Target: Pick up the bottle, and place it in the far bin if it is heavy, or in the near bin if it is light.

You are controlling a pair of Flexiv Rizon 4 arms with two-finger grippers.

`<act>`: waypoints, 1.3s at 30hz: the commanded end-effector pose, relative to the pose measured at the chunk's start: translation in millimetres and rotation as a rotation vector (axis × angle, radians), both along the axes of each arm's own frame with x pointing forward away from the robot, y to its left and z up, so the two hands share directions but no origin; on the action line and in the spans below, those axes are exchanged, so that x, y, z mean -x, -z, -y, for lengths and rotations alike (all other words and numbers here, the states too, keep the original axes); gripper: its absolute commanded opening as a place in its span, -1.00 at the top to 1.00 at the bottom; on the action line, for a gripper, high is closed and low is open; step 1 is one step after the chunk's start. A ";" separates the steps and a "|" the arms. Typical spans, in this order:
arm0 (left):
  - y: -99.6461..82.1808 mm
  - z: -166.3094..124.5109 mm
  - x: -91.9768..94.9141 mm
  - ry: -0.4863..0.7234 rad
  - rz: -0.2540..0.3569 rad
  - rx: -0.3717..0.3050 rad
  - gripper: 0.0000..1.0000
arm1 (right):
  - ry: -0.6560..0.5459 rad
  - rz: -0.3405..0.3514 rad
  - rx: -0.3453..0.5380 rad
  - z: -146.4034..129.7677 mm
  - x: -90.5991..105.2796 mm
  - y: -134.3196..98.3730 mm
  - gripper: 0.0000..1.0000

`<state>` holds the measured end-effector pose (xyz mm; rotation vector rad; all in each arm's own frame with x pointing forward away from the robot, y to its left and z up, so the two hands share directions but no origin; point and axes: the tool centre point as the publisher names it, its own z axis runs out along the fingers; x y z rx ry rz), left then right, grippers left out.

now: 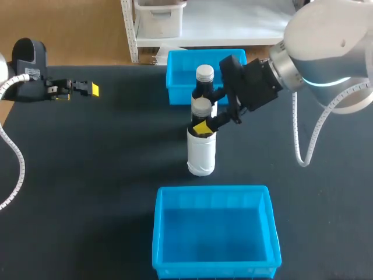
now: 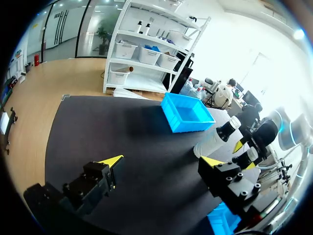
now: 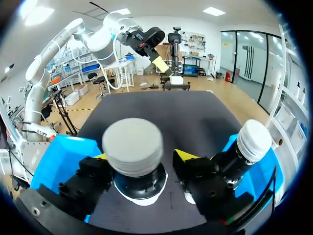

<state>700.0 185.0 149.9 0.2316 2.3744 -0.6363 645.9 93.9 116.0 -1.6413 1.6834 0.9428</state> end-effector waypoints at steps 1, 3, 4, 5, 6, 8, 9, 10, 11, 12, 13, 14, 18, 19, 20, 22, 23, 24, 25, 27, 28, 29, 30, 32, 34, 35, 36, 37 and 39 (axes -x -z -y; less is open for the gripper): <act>0.0 0.0 0.0 0.000 0.000 0.000 -1.00 | -0.001 0.000 -0.003 0.3 -1.1 1.5 0.00; 0.0 0.0 0.0 0.000 0.000 0.000 -1.00 | -0.002 0.000 -0.003 0.6 -1.1 1.7 0.00; 0.0 0.0 0.0 0.000 0.000 0.000 -1.00 | -0.002 -0.001 -0.003 0.7 -1.2 1.8 0.01; 0.0 0.0 0.0 0.000 0.000 0.000 -1.00 | -0.002 -0.001 -0.003 0.8 -1.2 1.9 0.00; 0.0 0.0 0.0 0.000 0.000 0.000 -1.00 | -0.001 -0.002 -0.003 0.9 -1.2 2.0 0.00; 0.0 0.0 0.0 0.000 0.000 0.000 -1.00 | -0.001 -0.002 -0.003 1.0 -1.1 2.0 0.00; 0.0 0.0 0.0 0.000 0.000 0.000 -1.00 | -0.001 -0.002 -0.004 1.1 -1.1 2.0 0.00; 0.0 0.0 0.0 0.000 0.000 0.000 -1.00 | -0.002 -0.002 -0.004 1.4 -0.9 1.8 0.00; 0.0 0.0 0.0 0.000 0.000 0.000 -1.00 | -0.003 -0.002 -0.004 1.7 -0.6 1.5 -0.04; 0.0 0.0 0.0 0.000 0.000 0.000 -1.00 | -0.004 -0.002 -0.004 1.9 -0.3 1.3 -0.03; 0.0 0.0 0.0 0.000 0.000 0.000 -1.00 | -0.005 -0.002 -0.004 2.0 0.0 1.2 -0.04; 0.0 0.0 0.0 0.000 0.000 0.000 -1.00 | -0.005 -0.003 -0.004 2.2 0.4 1.1 -0.06; 0.0 0.0 0.0 0.000 0.000 0.000 -1.00 | -0.009 -0.007 -0.006 2.3 2.6 1.8 -0.33; 0.0 0.0 0.0 0.000 0.000 0.000 -1.00 | -0.010 -0.008 -0.008 2.1 3.2 2.0 -0.22; 0.0 0.0 0.0 0.000 0.000 0.000 -1.00 | -0.011 -0.009 -0.009 1.8 4.0 2.3 -0.15; 0.0 0.0 0.0 0.000 0.000 0.000 -1.00 | -0.014 -0.012 -0.011 0.9 5.4 2.5 -0.18; 0.0 0.0 0.0 0.000 0.000 0.000 -1.00 | -0.015 -0.013 -0.012 0.5 6.1 2.7 -0.24; 0.0 0.0 0.0 0.000 0.000 0.000 -1.00 | -0.016 -0.015 -0.013 0.0 6.6 2.9 -0.24; 0.0 0.0 0.0 0.000 0.000 0.000 -1.00 | -0.018 -0.017 -0.016 -0.3 7.0 3.0 -0.27; 0.0 0.0 0.0 0.000 0.000 0.000 -1.00 | -0.019 -0.019 -0.020 -0.9 7.6 2.9 -0.34; 0.0 0.0 0.0 0.000 0.000 0.000 -1.00 | -0.020 -0.018 -0.022 -1.1 8.1 2.4 -0.33; 0.0 0.0 0.0 0.000 0.000 0.000 -1.00 | -0.020 -0.018 -0.023 -1.2 8.3 2.0 -0.23; 0.0 0.0 0.0 0.000 0.000 0.000 -1.00 | -0.021 -0.018 -0.025 -1.4 8.6 1.5 -0.18; 0.0 0.0 0.0 0.000 0.000 0.000 -1.00 | -0.022 -0.017 -0.027 -1.6 9.2 0.5 0.00; 0.0 0.0 0.0 0.000 0.000 0.000 -1.00 | -0.023 -0.016 -0.029 -1.8 9.7 0.1 0.03; 0.0 0.0 0.0 0.000 0.000 0.000 -1.00 | -0.024 -0.016 -0.029 -2.0 10.1 -0.1 0.05; 0.0 0.0 0.0 0.000 0.000 0.000 -1.00 | -0.025 -0.016 -0.030 -2.2 10.4 -0.2 0.11; 0.0 0.0 0.0 0.000 0.000 0.000 -1.00 | -0.026 -0.015 -0.031 -2.4 10.7 -0.3 0.18; 0.0 0.0 0.0 0.000 0.000 0.000 -1.00 | -0.028 -0.015 -0.032 -2.6 11.1 -0.5 0.33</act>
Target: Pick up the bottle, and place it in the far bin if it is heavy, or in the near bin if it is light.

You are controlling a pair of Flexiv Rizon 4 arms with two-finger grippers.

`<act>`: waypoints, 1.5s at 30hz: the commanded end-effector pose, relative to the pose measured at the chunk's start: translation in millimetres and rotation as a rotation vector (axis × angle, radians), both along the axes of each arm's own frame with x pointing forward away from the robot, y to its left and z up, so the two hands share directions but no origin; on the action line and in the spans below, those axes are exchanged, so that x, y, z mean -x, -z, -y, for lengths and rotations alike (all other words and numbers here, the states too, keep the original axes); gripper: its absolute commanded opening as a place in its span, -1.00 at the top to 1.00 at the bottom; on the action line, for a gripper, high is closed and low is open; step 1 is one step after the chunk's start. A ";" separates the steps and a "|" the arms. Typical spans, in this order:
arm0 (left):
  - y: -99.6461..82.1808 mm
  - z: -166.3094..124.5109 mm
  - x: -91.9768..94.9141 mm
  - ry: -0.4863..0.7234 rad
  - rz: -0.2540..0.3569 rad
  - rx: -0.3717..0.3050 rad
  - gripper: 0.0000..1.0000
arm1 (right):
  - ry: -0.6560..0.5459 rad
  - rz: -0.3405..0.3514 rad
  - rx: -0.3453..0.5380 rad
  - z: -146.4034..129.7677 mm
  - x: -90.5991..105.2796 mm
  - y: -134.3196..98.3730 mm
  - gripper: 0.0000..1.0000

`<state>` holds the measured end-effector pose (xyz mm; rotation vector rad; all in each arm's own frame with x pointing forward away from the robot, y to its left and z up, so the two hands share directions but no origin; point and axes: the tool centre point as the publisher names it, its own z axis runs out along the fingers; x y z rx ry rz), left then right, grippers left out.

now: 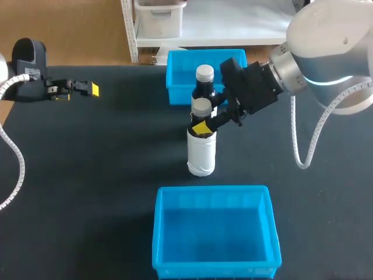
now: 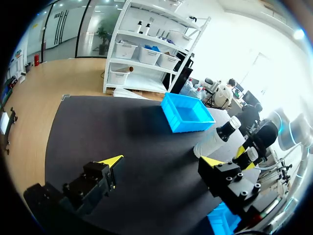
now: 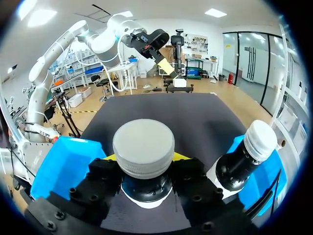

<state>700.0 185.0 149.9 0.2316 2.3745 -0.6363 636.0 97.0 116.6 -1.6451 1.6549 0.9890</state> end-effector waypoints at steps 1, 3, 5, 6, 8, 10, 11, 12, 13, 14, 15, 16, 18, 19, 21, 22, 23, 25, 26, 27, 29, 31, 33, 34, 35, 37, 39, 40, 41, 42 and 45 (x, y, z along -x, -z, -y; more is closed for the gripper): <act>0.0 0.0 0.0 0.000 0.000 0.000 -1.00 | -0.003 -0.001 -0.005 0.4 1.5 0.0 0.40; 0.0 0.0 0.0 0.000 0.000 0.000 -1.00 | -0.004 -0.001 -0.006 0.1 1.9 0.0 0.59; 0.0 0.0 0.0 0.000 0.000 0.000 -1.00 | -0.005 -0.002 -0.007 -0.3 2.6 -0.1 0.94; 0.0 0.0 0.0 0.000 0.000 0.000 -1.00 | -0.006 -0.002 -0.008 -0.5 2.8 -0.2 1.00; 0.0 0.0 0.0 0.000 0.000 0.000 -1.00 | -0.008 -0.002 -0.008 -0.8 3.6 -0.4 1.00; 0.0 0.0 0.0 0.000 0.000 0.000 -1.00 | -0.009 -0.001 -0.010 -0.9 4.2 -0.9 1.00; 0.0 0.0 0.0 0.000 0.000 0.000 -1.00 | -0.010 -0.001 -0.011 -0.8 4.4 -1.5 1.00; 0.0 0.0 0.0 0.000 0.000 0.000 -1.00 | -0.010 0.000 -0.012 -0.7 4.6 -2.3 1.00; 0.0 0.0 0.0 0.000 0.000 0.000 -1.00 | -0.009 0.001 -0.013 -0.6 4.5 -2.6 1.00; 0.0 0.0 0.0 0.000 0.000 0.000 -1.00 | -0.009 0.003 -0.013 -0.4 4.5 -3.7 1.00; 0.0 0.0 0.0 0.000 0.000 0.000 -1.00 | -0.008 0.004 -0.014 -0.1 4.3 -4.8 1.00; 0.0 0.0 0.0 0.000 0.000 0.000 -1.00 | -0.008 0.007 -0.015 0.1 4.2 -6.1 1.00; 0.0 0.0 0.0 0.000 0.000 0.000 -1.00 | -0.007 0.012 -0.015 0.7 3.6 -9.1 1.00; 0.0 0.0 0.0 0.000 0.000 0.000 -1.00 | -0.006 0.015 -0.014 1.3 3.3 -11.3 1.00; 0.0 0.0 0.0 0.000 0.000 0.000 -1.00 | -0.003 0.022 -0.014 2.9 2.7 -15.8 1.00; 0.0 0.0 0.0 0.000 0.000 0.000 -1.00 | 0.000 0.026 -0.013 3.9 2.3 -18.0 1.00; 0.0 0.0 0.0 0.000 0.000 0.000 -1.00 | 0.002 0.029 -0.013 5.1 1.9 -20.0 1.00; 0.0 0.0 0.0 0.000 0.000 0.000 -1.00 | 0.006 0.035 -0.012 7.3 1.3 -24.5 1.00; 0.0 0.0 0.0 0.000 0.000 0.000 -1.00 | 0.008 0.037 -0.012 8.5 1.1 -26.3 1.00; 0.0 0.0 0.0 0.000 0.000 0.000 -1.00 | 0.010 0.041 -0.010 10.0 0.8 -29.5 1.00; 0.0 0.0 0.0 0.000 0.000 0.000 -1.00 | 0.012 0.044 -0.009 11.9 0.5 -34.3 1.00; 0.0 0.0 0.0 0.000 0.000 0.000 -1.00 | 0.013 0.048 -0.009 13.0 0.7 -38.4 1.00; 0.0 0.0 0.0 0.000 0.000 0.000 -1.00 | 0.014 0.050 -0.008 13.8 0.9 -41.9 1.00; 0.0 0.0 0.0 0.000 0.000 0.000 -1.00 | 0.014 0.051 -0.008 14.1 1.2 -43.7 1.00; 0.0 0.0 0.0 0.000 0.000 0.000 -1.00 | 0.014 0.052 -0.008 14.3 1.6 -45.5 1.00; 0.0 0.0 0.0 0.000 0.000 0.000 -1.00 | 0.013 0.053 -0.010 14.3 2.5 -49.0 1.00; 0.0 0.0 0.0 0.000 0.000 0.000 -1.00 | 0.011 0.052 -0.013 14.2 3.5 -51.6 1.00; 0.0 0.0 0.0 0.000 0.000 0.000 -1.00 | 0.011 0.051 -0.015 14.1 4.1 -52.9 1.00; 0.0 0.0 0.0 0.000 0.000 0.000 -1.00 | 0.011 0.050 -0.015 13.8 4.9 -54.6 1.00; 0.0 0.0 0.0 0.000 0.000 0.000 -1.00 | 0.010 0.049 -0.016 13.4 5.8 -56.1 1.00; 0.0 0.0 0.0 0.000 0.000 0.000 -1.00 | 0.007 0.046 -0.018 12.9 8.9 -61.3 1.00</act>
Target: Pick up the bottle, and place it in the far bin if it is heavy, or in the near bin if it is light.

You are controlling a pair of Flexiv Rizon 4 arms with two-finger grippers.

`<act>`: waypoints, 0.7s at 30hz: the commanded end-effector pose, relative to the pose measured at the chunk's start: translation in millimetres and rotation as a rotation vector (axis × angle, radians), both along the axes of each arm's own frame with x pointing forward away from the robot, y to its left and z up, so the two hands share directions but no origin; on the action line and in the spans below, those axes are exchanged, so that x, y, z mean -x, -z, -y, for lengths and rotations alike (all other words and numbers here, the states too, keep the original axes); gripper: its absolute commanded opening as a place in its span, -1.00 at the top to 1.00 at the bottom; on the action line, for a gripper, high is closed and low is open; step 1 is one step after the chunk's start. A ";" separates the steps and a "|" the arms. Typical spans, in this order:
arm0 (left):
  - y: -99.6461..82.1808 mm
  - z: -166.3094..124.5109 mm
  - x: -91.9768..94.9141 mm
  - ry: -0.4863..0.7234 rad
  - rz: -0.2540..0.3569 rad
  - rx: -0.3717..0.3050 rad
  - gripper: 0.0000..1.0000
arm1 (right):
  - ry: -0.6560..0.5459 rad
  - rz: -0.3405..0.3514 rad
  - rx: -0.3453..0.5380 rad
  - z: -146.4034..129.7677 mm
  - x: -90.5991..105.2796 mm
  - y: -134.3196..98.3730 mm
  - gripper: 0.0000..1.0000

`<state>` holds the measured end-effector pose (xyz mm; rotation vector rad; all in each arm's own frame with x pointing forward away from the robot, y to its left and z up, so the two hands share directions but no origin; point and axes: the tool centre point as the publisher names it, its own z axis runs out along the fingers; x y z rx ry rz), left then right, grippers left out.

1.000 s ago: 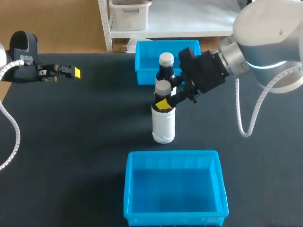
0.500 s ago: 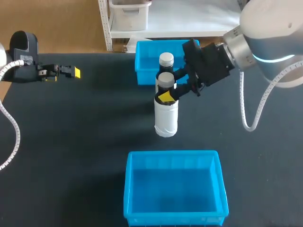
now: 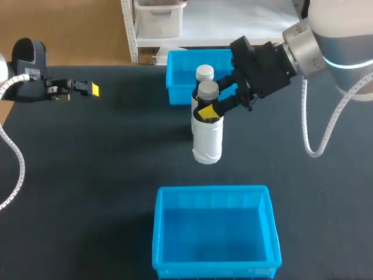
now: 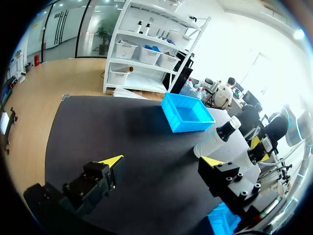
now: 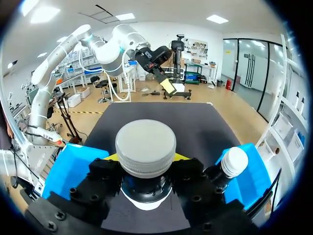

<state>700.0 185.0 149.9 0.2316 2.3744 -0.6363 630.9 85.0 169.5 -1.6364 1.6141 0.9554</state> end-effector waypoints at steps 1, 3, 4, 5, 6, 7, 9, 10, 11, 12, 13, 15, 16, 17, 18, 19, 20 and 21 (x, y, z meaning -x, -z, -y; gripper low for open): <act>0.0 0.0 0.0 0.000 0.000 0.000 -1.00 | 0.001 0.000 0.002 0.9 4.7 -10.2 1.00; 0.0 0.0 0.0 0.000 0.000 0.000 -1.00 | -0.001 0.000 0.002 1.0 6.6 -14.2 1.00; 0.0 0.0 0.0 0.000 0.000 0.000 -1.00 | -0.002 0.000 0.002 1.2 7.3 -16.2 1.00; 0.0 0.0 0.0 0.000 0.000 0.000 -1.00 | -0.003 0.001 0.004 1.5 8.0 -18.4 1.00; 0.0 0.0 0.0 0.000 0.000 0.000 -1.00 | -0.004 0.002 0.005 1.9 8.7 -20.6 1.00; 0.0 0.0 0.0 0.000 0.000 0.000 -1.00 | -0.004 0.004 0.007 2.4 9.3 -22.8 1.00; 0.0 0.0 0.0 0.000 0.000 0.000 -1.00 | -0.004 0.007 0.009 3.3 10.1 -26.8 1.00; 0.0 0.0 0.0 0.000 0.000 0.000 -1.00 | -0.004 0.008 0.010 3.6 10.5 -28.4 1.00; 0.0 0.0 0.0 0.000 0.000 0.000 -1.00 | -0.005 0.009 0.012 3.9 10.9 -30.1 1.00; 0.0 0.0 0.0 0.000 0.000 0.000 -1.00 | -0.007 0.010 0.014 4.1 11.2 -31.6 1.00; 0.0 0.0 0.0 0.000 0.000 0.000 -1.00 | -0.009 0.011 0.016 4.2 11.5 -33.1 1.00; 0.0 0.0 0.0 0.000 0.000 0.000 -1.00 | -0.011 0.013 0.019 4.4 12.2 -35.6 1.00; 0.0 0.0 0.0 0.000 0.000 0.000 -1.00 | -0.011 0.014 0.020 4.6 12.5 -36.4 1.00; 0.0 0.0 0.0 0.000 0.000 0.000 -1.00 | -0.012 0.014 0.020 4.6 12.6 -36.9 1.00; 0.0 0.0 0.0 0.000 0.000 0.000 -1.00 | -0.012 0.014 0.021 4.6 12.9 -37.2 1.00; 0.0 0.0 0.0 0.000 0.000 0.000 -1.00 | -0.013 0.014 0.021 4.7 13.3 -37.5 1.00; 0.0 0.0 0.0 0.000 0.000 0.000 -1.00 | -0.013 0.015 0.022 4.9 13.8 -37.7 1.00; 0.0 0.0 0.0 0.000 0.000 0.000 -1.00 | -0.014 0.015 0.023 5.5 14.4 -37.7 1.00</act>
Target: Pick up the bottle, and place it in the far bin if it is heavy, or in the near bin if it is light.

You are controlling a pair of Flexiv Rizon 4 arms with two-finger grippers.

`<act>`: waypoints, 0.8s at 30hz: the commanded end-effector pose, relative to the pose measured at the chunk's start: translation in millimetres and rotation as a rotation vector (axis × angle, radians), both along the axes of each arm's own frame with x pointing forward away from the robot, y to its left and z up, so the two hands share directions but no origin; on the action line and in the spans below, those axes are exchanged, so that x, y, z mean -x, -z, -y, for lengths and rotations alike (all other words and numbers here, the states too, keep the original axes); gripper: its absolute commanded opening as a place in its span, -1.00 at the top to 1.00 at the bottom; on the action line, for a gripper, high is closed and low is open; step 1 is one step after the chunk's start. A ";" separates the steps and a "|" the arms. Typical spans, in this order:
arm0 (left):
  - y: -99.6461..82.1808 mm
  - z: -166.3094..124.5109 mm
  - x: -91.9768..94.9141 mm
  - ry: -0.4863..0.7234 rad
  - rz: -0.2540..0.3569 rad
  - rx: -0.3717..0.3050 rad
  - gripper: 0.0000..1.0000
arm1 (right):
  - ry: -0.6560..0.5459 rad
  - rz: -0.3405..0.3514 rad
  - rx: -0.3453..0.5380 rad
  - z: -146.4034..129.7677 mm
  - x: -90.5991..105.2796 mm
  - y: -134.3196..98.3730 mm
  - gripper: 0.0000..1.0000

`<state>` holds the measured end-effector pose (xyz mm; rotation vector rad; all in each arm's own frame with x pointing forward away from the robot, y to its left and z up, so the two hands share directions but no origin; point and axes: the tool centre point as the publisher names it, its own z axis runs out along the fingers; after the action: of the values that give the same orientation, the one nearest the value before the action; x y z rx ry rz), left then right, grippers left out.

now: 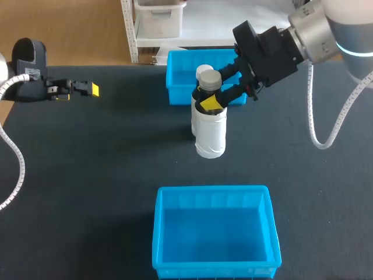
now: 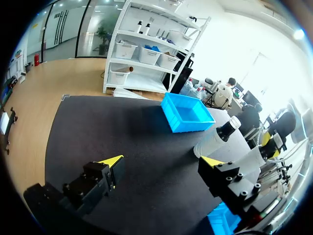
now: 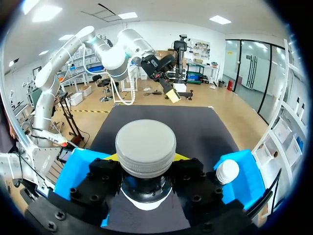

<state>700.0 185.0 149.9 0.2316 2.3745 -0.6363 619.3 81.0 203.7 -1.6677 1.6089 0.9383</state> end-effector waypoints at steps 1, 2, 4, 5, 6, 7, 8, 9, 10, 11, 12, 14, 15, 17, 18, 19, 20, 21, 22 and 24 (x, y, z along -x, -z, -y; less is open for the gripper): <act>0.0 0.0 0.0 0.000 0.000 0.000 -1.00 | 0.003 0.003 0.005 2.6 3.4 -3.4 1.00; 0.0 0.0 0.0 0.000 0.000 0.000 -1.00 | 0.006 0.002 0.007 4.5 3.9 -3.2 1.00; 0.0 0.0 0.0 0.000 0.000 0.000 -1.00 | 0.016 0.002 0.010 9.4 4.4 -3.6 1.00; 0.0 0.0 0.0 0.000 0.000 0.000 -1.00 | 0.022 0.003 0.012 12.4 4.6 -4.1 1.00; 0.0 0.0 0.0 0.000 0.000 0.000 -1.00 | 0.028 0.004 0.015 15.6 4.6 -4.6 1.00; 0.0 0.0 0.0 0.000 0.000 0.000 -1.00 | 0.036 0.005 0.018 19.2 4.8 -5.3 1.00; 0.0 0.0 0.0 0.000 0.000 0.000 -1.00 | 0.044 0.007 0.020 23.3 5.0 -6.1 1.00; 0.0 0.0 0.0 0.000 0.000 0.000 -1.00 | 0.053 0.008 0.021 27.7 5.1 -7.1 1.00; 0.0 0.0 0.0 0.000 0.000 0.000 -1.00 | 0.065 0.010 0.025 32.3 5.0 -8.1 1.00; 0.0 0.0 0.0 0.000 0.000 0.000 -1.00 | 0.073 0.011 0.026 37.1 5.1 -9.1 1.00; 0.0 0.0 0.0 0.000 0.000 0.000 -1.00 | 0.083 0.013 0.026 41.6 5.5 -10.4 1.00; 0.0 0.0 0.0 0.000 0.000 0.000 -1.00 | 0.102 0.019 0.033 51.5 5.2 -13.6 1.00; 0.0 0.0 0.0 0.000 0.000 0.000 -1.00 | 0.111 0.022 0.037 56.4 4.9 -15.0 1.00; 0.0 0.0 0.0 0.000 0.000 0.000 -1.00 | 0.129 0.024 0.039 66.0 4.8 -17.8 1.00; 0.0 0.0 0.0 0.000 0.000 0.000 -1.00 | 0.139 0.025 0.040 70.1 4.9 -19.1 1.00; 0.0 0.0 0.0 0.000 0.000 0.000 -1.00 | 0.148 0.028 0.046 74.5 5.0 -20.8 1.00; 0.0 0.0 0.0 0.000 0.000 0.000 -1.00 | 0.158 0.030 0.049 79.3 4.9 -22.6 1.00; 0.0 0.0 0.0 0.000 0.000 0.000 -1.00 | 0.168 0.030 0.051 83.3 4.7 -23.9 1.00; 0.0 0.0 0.0 0.000 0.000 0.000 -1.00 | 0.175 0.033 0.056 86.9 4.9 -25.3 1.00; 0.0 0.0 0.0 0.000 0.000 0.000 -1.00 | 0.192 0.034 0.066 93.2 6.2 -27.4 1.00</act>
<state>700.0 185.0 149.9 0.2316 2.3745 -0.6363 624.6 -1.4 220.8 -1.5553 1.7428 0.8074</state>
